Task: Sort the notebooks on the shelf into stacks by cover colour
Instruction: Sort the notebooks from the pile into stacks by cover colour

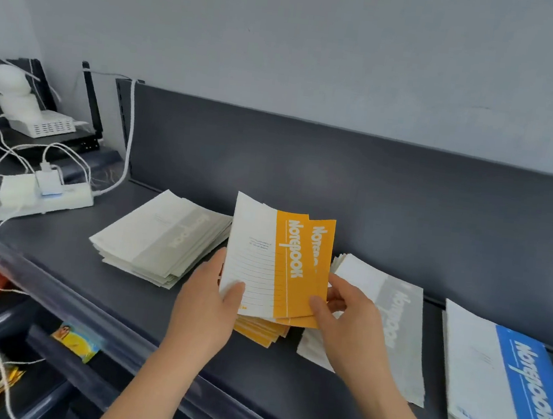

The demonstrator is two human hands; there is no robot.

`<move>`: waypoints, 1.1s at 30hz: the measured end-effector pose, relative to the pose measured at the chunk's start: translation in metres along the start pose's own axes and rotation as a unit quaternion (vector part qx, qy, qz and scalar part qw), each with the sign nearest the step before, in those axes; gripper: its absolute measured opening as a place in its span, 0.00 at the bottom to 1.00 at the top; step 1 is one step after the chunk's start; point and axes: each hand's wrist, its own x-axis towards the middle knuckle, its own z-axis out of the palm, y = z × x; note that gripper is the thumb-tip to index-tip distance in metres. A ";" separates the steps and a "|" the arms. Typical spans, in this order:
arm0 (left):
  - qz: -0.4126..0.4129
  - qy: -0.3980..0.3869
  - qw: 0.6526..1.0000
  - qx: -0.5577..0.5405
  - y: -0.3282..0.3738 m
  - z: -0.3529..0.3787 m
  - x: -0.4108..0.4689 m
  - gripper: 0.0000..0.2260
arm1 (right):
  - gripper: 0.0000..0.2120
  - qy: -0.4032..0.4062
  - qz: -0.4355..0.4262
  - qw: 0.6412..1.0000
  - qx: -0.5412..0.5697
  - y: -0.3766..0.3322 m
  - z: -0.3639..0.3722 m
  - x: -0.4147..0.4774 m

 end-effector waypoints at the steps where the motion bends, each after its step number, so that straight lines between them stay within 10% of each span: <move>1: 0.006 -0.012 1.000 0.007 -0.007 -0.004 0.008 0.15 | 0.06 0.006 0.009 1.000 -0.006 -0.002 0.007 0.003; 23: 0.074 -0.075 0.969 0.222 -0.048 -0.018 0.055 0.17 | 0.17 0.024 0.052 0.984 -0.168 -0.016 0.043 0.004; 33: 0.195 -0.096 0.973 0.078 0.005 -0.002 0.023 0.17 | 0.18 0.142 0.045 0.955 -0.256 -0.006 -0.001 -0.048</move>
